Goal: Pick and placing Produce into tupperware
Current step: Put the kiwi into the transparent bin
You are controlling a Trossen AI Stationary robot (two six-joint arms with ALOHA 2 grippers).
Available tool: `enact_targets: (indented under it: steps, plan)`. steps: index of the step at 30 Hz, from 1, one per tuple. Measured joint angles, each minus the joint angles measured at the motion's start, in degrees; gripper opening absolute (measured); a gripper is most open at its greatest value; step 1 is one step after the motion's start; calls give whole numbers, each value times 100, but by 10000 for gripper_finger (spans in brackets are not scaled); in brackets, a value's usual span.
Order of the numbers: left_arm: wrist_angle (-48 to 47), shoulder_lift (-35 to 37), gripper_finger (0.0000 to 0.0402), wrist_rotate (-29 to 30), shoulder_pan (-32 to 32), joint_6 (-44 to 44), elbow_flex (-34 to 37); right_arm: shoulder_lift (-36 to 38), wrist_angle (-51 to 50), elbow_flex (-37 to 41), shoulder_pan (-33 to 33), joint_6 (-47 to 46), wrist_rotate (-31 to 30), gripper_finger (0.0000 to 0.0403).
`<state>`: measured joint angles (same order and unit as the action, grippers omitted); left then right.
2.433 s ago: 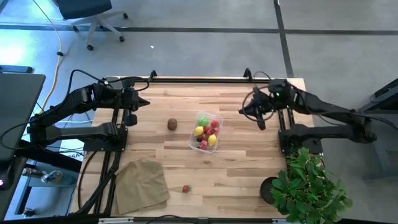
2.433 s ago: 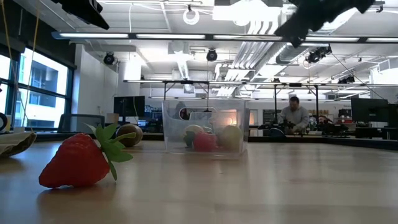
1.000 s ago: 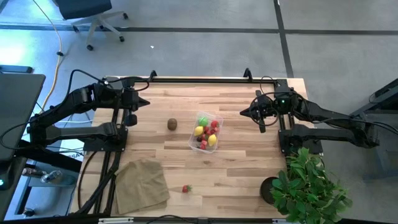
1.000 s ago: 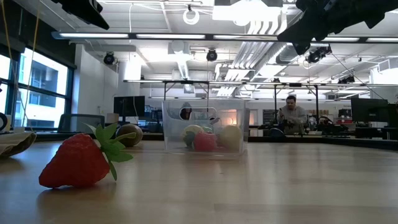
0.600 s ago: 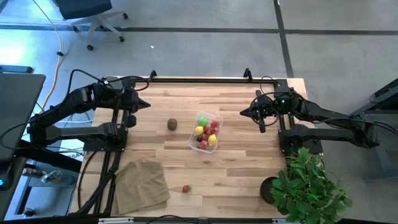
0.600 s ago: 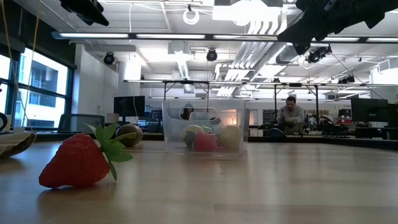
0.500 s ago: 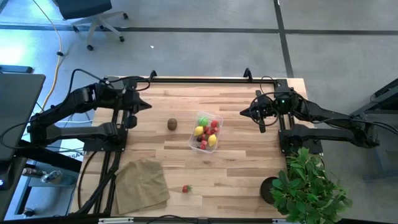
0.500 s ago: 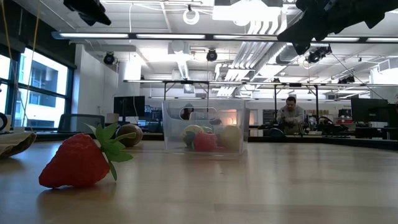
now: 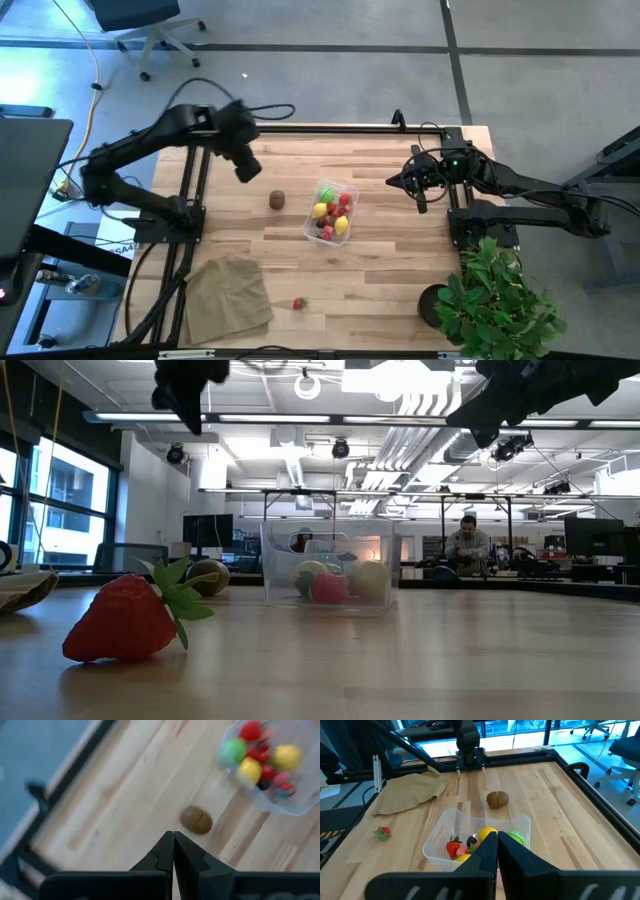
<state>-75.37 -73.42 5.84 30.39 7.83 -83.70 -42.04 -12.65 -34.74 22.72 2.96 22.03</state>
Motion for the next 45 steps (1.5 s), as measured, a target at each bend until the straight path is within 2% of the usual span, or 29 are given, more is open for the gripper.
enact_targets:
  steps: [3,10,16,21,27,32,36,39,42,45]
  plan:
    - [-273,-542,1,-152,-2,584,-142,0,1,0,0,0,0,5]
    - [-224,-1537,1,-1272,-9,1037,-83,0,1,0,0,0,-1,5]
    - [-236,-2263,1,-1586,-54,1061,-86,0,-13,0,0,-1,-1,5]
    - [-101,-2700,1,-1607,-174,1075,-83,0,-42,-2,0,-1,-1,5]
    - [286,-2979,1,-1673,-238,1813,-86,0,-41,-2,0,-2,1,5]
    - [470,-3039,1,-1604,-238,1997,-89,0,-57,-2,0,-1,0,5]
    - [482,-3047,1,-960,-246,2482,-86,0,-87,-2,0,0,-1,5]
    - [425,-3047,1,-580,-328,3062,-86,0,-89,-2,0,0,-1,5]
    - [234,-3047,1,-490,-477,3860,-84,0,-93,-2,0,-1,1,5]
    - [229,-3047,1,-263,-630,4236,-86,0,-96,-2,0,-2,-1,5]
